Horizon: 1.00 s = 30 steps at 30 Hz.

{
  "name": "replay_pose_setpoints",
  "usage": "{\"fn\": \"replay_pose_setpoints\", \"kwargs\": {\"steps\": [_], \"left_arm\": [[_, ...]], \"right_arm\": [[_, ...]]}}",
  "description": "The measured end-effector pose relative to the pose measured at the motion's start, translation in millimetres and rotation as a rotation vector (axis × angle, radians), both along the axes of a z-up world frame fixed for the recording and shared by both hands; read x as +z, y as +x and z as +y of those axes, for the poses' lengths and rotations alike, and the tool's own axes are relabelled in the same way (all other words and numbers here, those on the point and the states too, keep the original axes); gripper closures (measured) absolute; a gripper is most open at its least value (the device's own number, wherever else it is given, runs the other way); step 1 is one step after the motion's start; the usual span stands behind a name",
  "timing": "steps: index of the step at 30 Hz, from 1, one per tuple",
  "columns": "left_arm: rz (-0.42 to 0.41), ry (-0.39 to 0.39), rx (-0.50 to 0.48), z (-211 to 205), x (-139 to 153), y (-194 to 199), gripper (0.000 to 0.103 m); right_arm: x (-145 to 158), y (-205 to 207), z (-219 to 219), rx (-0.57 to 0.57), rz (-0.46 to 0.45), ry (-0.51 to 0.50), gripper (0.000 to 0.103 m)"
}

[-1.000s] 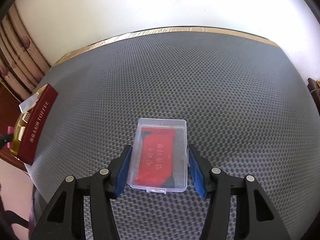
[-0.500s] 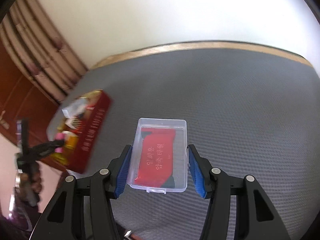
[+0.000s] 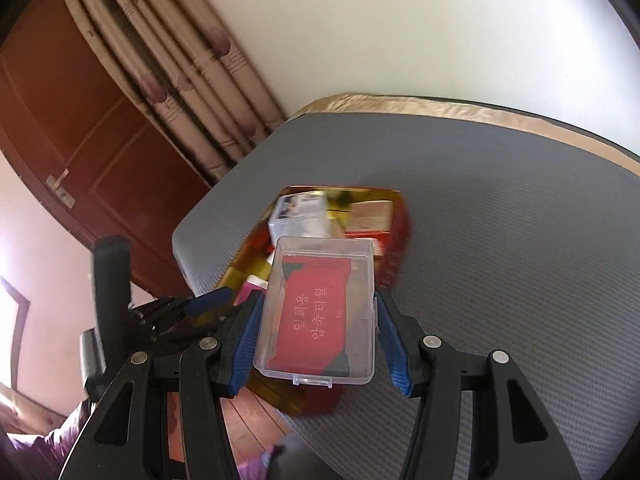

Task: Organize rigid objects
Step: 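Carry the pink block over the tin with left while right carries the red-card box, then open left to drop the pink block in the tin while right releases the red-card box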

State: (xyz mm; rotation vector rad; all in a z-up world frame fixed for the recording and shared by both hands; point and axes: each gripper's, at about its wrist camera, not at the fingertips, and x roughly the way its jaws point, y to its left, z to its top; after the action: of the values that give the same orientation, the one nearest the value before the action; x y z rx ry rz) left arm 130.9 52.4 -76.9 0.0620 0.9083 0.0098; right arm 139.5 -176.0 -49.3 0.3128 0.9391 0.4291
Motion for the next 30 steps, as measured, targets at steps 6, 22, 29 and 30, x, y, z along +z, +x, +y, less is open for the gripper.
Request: {"fn": "replay_pose_setpoints", "kwargs": {"steps": [6, 22, 29, 30], "left_arm": [[-0.059, 0.002, 0.042, 12, 14, -6, 0.056], [-0.079, 0.05, 0.155, 34, 12, 1, 0.054], [-0.117, -0.039, 0.12, 31, 14, -5, 0.054], [-0.127, -0.053, 0.107, 28, 15, -8, 0.054]], "right_arm": [[-13, 21, 28, 0.023, 0.001, -0.051, 0.051], [-51, 43, 48, -0.007, 0.016, -0.115, 0.049], [-29, 13, 46, -0.031, -0.099, -0.141, 0.036], [-22, 3, 45, -0.05, -0.137, -0.163, 0.025]]}}
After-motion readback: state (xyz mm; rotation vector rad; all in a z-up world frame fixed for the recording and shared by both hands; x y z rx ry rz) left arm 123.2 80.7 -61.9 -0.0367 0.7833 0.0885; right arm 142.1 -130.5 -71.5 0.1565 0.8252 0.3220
